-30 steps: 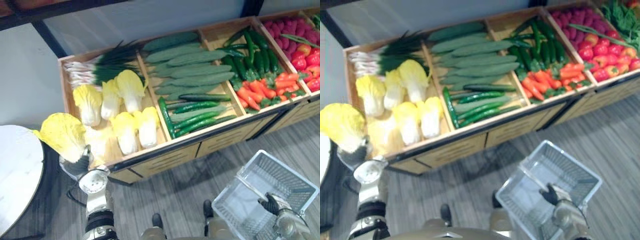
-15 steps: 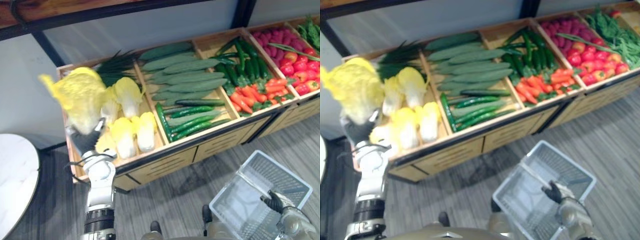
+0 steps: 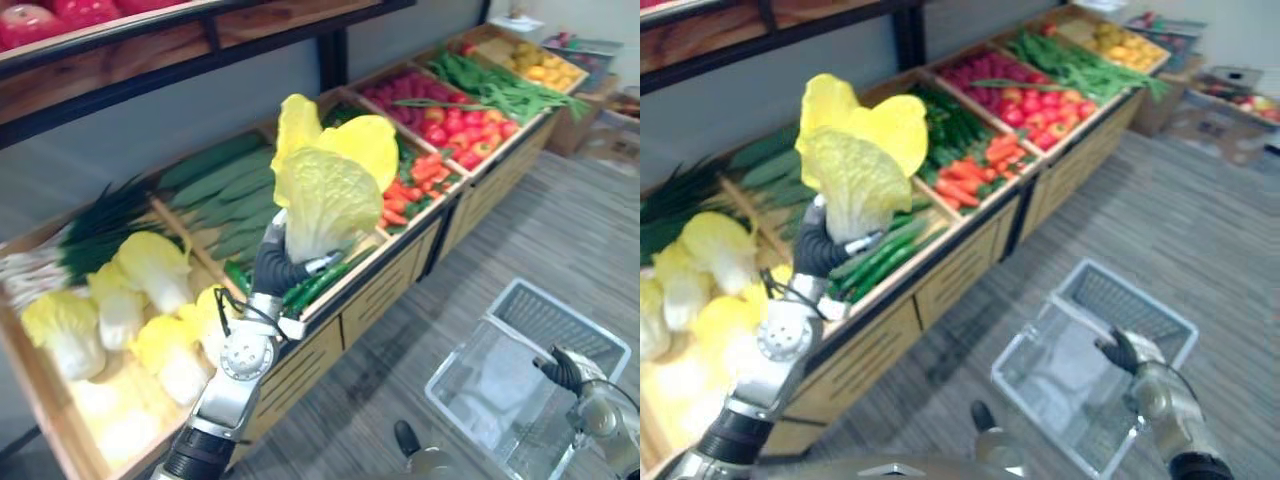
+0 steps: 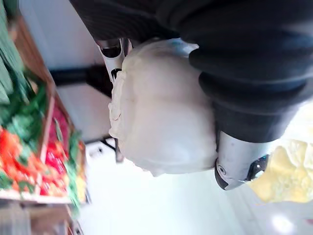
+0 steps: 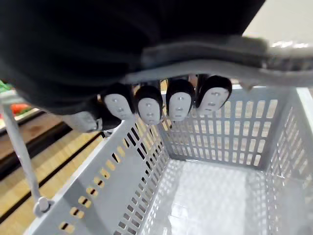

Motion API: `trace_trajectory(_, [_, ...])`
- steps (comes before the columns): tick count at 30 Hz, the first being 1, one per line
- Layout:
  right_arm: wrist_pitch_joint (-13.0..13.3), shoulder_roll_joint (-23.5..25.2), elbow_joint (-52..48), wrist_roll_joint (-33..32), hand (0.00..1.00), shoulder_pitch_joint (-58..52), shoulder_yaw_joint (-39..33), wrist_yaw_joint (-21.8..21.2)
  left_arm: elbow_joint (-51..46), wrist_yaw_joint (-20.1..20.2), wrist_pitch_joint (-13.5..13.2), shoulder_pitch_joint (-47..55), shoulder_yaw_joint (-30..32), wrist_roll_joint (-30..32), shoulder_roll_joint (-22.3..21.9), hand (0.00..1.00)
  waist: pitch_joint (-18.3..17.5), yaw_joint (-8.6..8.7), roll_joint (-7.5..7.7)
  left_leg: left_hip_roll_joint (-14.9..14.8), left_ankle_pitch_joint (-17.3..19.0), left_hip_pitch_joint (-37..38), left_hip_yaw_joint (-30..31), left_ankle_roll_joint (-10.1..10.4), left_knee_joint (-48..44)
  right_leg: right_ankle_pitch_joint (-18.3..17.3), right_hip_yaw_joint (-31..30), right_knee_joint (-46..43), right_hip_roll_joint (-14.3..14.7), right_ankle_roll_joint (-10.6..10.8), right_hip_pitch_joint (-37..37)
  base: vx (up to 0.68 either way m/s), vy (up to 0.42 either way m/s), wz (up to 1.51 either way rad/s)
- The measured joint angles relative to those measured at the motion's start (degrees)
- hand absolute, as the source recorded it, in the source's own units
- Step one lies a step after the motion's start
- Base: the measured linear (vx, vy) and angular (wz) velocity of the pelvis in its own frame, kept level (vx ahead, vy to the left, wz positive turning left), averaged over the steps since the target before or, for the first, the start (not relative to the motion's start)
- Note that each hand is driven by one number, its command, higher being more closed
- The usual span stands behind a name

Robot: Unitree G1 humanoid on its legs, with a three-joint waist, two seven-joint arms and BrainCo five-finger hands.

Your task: Pick vegetable in the basket

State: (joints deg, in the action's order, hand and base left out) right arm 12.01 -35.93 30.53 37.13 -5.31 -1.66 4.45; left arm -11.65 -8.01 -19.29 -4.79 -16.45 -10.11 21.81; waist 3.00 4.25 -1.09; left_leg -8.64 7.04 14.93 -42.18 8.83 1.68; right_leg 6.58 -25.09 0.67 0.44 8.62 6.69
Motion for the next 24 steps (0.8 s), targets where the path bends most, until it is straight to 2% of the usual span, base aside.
trace_trajectory(2, [-0.01,-0.52,-3.32,-0.38,1.0,0.7,0.55,-0.09,-0.98,2.52,-0.2,-1.59,-1.81,-3.1,1.3,1.0,-0.38,-0.01,-0.21,-0.98,1.68,0.33,-2.41,0.55,-2.58,0.0,-2.03,-0.57,1.1,0.0,0.11,0.04,-0.04,-0.66])
trace_trajectory(5, [0.26,-4.06,-7.73,-2.33,1.0,2.93,4.09,-0.48,-1.63,7.22,-0.68,-4.51,-5.16,-7.99,3.32,1.0,-0.8,-0.07,-0.85,-2.34,3.58,0.81,-6.16,1.42,-5.79,0.0,-4.93,-1.34,2.66,0.01,0.56,0.02,-0.037,-0.52])
trace_trajectory(9, [2.05,-8.3,-10.58,-3.48,1.0,6.41,7.74,-1.83,-1.7,12.96,-0.68,-6.07,-8.95,-12.48,6.14,1.0,-1.41,0.07,-1.97,-4.05,5.34,1.16,-9.38,2.39,-8.63,0.09,-7.15,-2.03,4.45,-0.1,1.13,0.0,-0.036,-0.41])
trace_trajectory(12, [2.5,-12.07,-11.67,-3.5,1.0,9.45,11.46,-2.48,-1.67,18.48,-0.68,-7.13,-12.07,-16.99,10.41,1.0,-1.54,0.11,-2.18,-5.11,6.12,1.25,-11.52,3.11,-10.51,0.15,-8.67,-2.79,5.69,-0.18,1.78,-0.02,-0.014,-0.27])
trace_trajectory(14, [3.11,-14.11,-12.25,-3.49,1.0,10.4,12.53,-2.5,-1.63,20.74,-0.63,-7.23,-13.8,-18.89,12.51,1.0,-1.49,0.11,-2.27,-5.32,6.35,1.14,-12.81,3.48,-11.14,0.32,-9.51,-2.77,5.95,-0.04,2.2,-0.01,0.003,-0.27])
trace_trajectory(19, [3.73,-17.57,-12.37,-3.51,1.0,11.55,13.6,-2.55,-1.15,26.03,-0.5,-7.33,-19.86,-19.06,15.69,1.0,-1.9,0.39,-3.24,-6.01,7.15,0.96,-14.98,3.94,-12.38,0.47,-10.72,-2.76,6.73,0.14,3.09,0.0,0.006,-0.18])
trace_trajectory(24, [3.7,-18.8,-12.57,-3.57,1.0,12.98,13.85,-2.55,1.45,28.72,-0.11,-8.76,-26.73,-18.89,17.59,1.0,-1.92,0.66,-3.89,-6.51,7.41,0.15,-17.12,4.08,-13.89,0.98,-11.61,-2.67,6.8,0.27,4.04,0.0,0.011,-0.09])
